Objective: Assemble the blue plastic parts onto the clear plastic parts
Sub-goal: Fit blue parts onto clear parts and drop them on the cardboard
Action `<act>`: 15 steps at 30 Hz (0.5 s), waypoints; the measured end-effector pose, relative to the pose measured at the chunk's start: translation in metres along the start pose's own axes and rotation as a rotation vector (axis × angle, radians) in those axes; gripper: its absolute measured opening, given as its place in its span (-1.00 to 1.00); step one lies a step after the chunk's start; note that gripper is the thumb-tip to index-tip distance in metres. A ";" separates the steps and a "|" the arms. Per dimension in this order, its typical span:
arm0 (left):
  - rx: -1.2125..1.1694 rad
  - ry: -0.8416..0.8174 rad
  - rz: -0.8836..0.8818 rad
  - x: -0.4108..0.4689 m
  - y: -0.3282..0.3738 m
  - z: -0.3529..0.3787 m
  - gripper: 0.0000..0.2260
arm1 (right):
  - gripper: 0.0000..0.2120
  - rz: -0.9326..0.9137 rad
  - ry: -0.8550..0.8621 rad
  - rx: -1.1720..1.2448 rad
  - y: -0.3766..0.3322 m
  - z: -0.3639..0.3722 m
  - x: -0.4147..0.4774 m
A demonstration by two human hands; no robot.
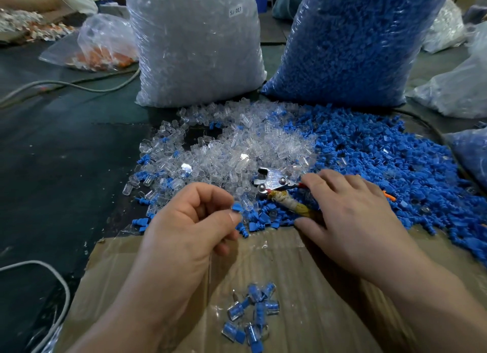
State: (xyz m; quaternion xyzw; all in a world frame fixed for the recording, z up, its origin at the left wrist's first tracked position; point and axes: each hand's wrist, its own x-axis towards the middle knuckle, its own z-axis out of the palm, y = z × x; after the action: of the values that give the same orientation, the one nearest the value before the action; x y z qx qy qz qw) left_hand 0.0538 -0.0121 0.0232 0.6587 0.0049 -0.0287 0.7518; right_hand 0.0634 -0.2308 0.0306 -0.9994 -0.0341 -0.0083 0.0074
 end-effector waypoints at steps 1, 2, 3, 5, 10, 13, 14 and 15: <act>-0.037 -0.001 -0.021 0.000 0.002 0.001 -0.86 | -0.35 0.003 -0.002 -0.003 0.000 -0.001 0.001; -0.061 -0.005 -0.037 0.001 0.003 0.000 -0.86 | -0.37 0.008 0.000 0.002 0.000 -0.002 0.003; -0.068 -0.010 -0.048 0.001 0.005 0.001 -0.87 | -0.39 0.014 0.003 0.009 0.000 -0.002 0.005; -0.046 -0.011 -0.051 0.000 0.006 0.001 -0.83 | -0.45 0.024 0.015 0.015 -0.001 -0.003 0.006; -0.002 -0.005 -0.042 0.001 0.004 0.001 -0.75 | -0.53 0.030 0.136 0.166 0.004 -0.014 0.004; -0.006 0.007 -0.037 0.003 0.002 -0.001 -0.76 | -0.54 -0.004 0.208 0.323 0.001 -0.022 -0.003; -0.007 0.011 -0.033 0.004 0.001 -0.002 -0.77 | -0.56 -0.030 0.204 0.347 -0.002 -0.024 -0.006; -0.007 0.015 -0.027 0.005 0.000 -0.002 -0.78 | -0.58 -0.062 0.187 0.358 -0.004 -0.025 -0.009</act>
State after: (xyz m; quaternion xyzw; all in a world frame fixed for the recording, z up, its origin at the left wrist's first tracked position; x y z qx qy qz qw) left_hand 0.0584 -0.0102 0.0226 0.6563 0.0195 -0.0338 0.7535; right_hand 0.0540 -0.2279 0.0559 -0.9754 -0.0650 -0.0948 0.1880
